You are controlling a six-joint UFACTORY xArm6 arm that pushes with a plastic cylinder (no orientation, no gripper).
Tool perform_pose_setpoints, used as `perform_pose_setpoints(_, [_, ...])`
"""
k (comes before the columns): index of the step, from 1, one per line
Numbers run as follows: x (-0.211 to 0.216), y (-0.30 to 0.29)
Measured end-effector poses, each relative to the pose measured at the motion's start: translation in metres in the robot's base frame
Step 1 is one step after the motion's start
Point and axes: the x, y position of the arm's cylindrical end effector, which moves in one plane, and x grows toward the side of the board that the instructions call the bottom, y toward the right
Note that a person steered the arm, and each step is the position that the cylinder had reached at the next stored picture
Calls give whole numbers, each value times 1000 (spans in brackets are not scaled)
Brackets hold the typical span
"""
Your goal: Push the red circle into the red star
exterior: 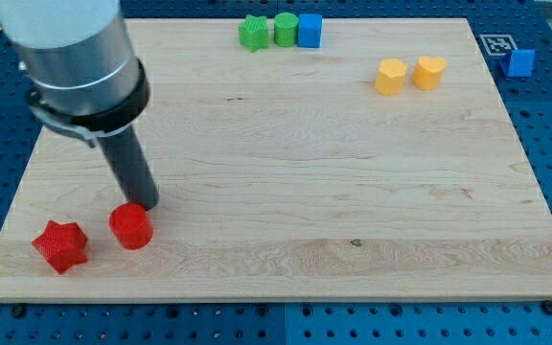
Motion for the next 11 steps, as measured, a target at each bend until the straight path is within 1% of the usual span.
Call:
perform_pose_setpoints(2, [8,-11])
perform_pose_setpoints(3, [8,-5])
perform_pose_setpoints(4, [12,13])
perform_pose_setpoints(5, [29,-2])
perform_pose_setpoints(6, [32,-3])
perform_pose_setpoints(7, [34,24])
perform_pose_setpoints(8, [52,27])
perform_pose_setpoints(9, [67,20])
perform_pose_setpoints(11, [67,2])
